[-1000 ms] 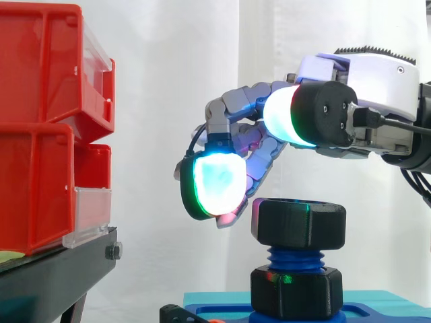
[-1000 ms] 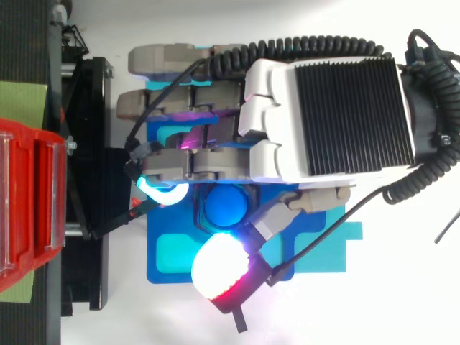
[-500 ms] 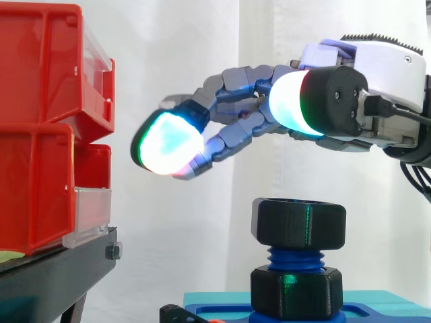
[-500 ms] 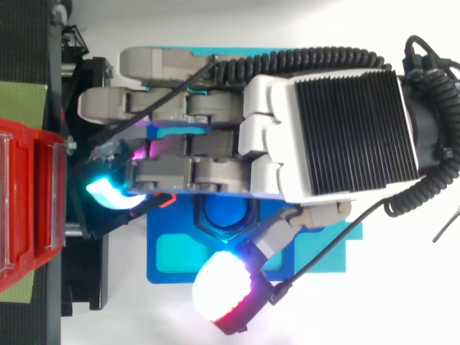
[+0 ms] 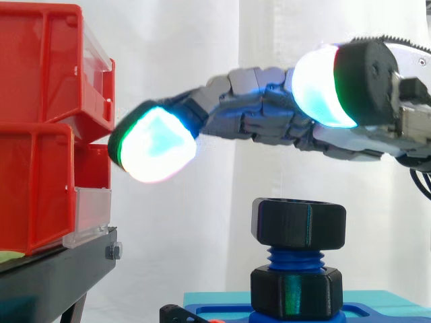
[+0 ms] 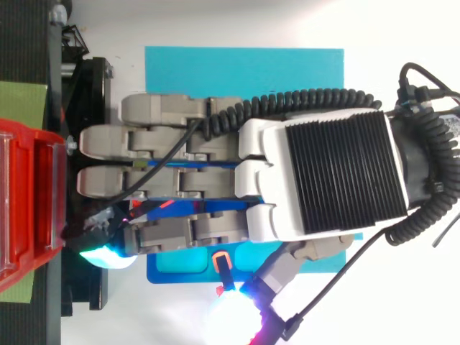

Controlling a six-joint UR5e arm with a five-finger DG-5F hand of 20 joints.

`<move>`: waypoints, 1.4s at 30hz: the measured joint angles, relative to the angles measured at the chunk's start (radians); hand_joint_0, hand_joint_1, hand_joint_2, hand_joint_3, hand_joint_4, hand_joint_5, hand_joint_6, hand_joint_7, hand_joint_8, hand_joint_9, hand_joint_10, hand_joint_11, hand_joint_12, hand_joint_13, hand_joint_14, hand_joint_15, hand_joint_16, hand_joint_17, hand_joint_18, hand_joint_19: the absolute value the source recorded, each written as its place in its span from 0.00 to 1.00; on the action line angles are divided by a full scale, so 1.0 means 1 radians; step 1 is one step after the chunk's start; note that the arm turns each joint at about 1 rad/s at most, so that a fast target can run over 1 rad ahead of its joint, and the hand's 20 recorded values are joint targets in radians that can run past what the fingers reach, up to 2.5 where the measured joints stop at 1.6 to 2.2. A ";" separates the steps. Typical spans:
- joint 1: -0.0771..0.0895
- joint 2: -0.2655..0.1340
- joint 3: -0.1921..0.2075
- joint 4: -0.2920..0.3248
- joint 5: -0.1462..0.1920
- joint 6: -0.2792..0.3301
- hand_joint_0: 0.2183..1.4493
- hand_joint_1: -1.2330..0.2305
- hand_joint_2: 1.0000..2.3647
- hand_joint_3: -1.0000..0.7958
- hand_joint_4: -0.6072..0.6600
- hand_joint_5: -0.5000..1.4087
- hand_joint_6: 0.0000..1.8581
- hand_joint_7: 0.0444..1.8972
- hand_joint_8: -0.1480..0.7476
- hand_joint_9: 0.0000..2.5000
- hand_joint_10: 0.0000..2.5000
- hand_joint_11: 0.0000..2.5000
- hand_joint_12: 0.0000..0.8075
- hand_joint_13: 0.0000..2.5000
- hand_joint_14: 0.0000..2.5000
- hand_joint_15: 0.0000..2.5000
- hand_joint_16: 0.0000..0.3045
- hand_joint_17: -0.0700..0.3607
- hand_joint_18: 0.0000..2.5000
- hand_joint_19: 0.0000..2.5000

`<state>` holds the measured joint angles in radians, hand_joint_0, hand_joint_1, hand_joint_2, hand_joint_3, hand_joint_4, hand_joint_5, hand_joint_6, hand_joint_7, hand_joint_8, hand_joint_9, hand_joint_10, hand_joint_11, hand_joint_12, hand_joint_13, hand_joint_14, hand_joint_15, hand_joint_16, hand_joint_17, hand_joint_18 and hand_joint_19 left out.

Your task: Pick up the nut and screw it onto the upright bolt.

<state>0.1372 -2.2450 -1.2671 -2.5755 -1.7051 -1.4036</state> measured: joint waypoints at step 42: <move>-0.030 0.001 0.001 -0.130 -0.025 0.004 0.22 0.63 0.00 0.28 0.70 0.16 0.27 0.50 0.44 0.18 0.00 0.00 0.20 0.10 0.00 0.00 0.04 0.23 0.02 0.00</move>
<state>0.1076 -2.2435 -1.2665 -2.7055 -1.7303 -1.3993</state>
